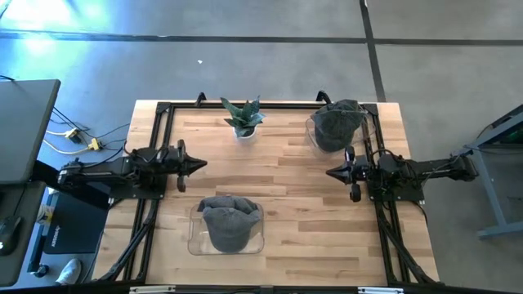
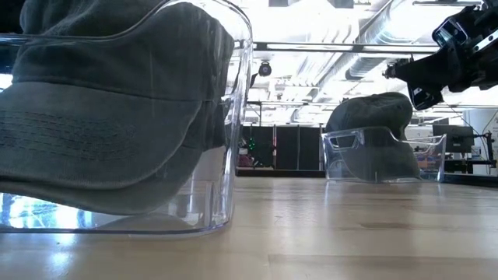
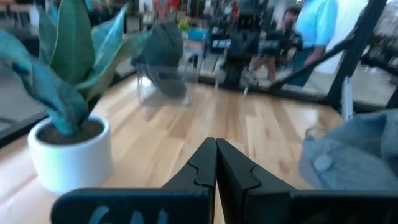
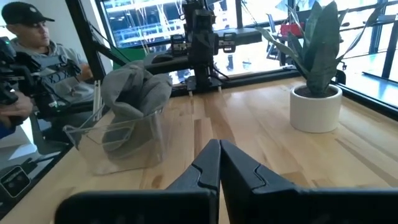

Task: Pick & Place hat
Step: Return to Home Position

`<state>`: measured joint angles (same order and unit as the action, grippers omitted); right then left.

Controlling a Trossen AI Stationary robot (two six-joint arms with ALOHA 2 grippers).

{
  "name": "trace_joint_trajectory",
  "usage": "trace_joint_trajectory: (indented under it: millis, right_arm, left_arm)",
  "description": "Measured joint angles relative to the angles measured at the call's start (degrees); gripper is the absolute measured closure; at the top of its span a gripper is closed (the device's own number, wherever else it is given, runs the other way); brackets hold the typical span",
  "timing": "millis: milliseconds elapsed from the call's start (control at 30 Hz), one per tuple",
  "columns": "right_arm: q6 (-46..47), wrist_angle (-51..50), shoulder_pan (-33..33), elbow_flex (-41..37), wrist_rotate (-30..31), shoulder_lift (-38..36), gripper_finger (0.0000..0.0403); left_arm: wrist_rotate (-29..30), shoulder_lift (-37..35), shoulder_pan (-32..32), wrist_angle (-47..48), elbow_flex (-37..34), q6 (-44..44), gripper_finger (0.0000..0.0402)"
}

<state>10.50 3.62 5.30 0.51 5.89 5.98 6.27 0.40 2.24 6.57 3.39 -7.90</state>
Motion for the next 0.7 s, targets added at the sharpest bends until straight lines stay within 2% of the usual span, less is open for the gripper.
trace_joint_trajectory:
  millis: [367,500,700]
  right_arm:
    - [-0.4,0.9,0.0,0.0,0.0,0.0,0.0399]
    - [-0.9,0.4,-0.1,0.0,4.5,0.0,0.0401]
    - [-2.9,3.6,-3.8,0.0,4.4,0.0,0.0402]
  left_arm:
    - [-3.8,0.2,0.0,-6.7,-2.7,0.3,0.0401]
    - [-3.1,0.2,0.0,-6.9,-2.7,0.3,0.0401]
    - [-3.2,0.3,0.0,-7.3,-2.8,0.2,0.0401]
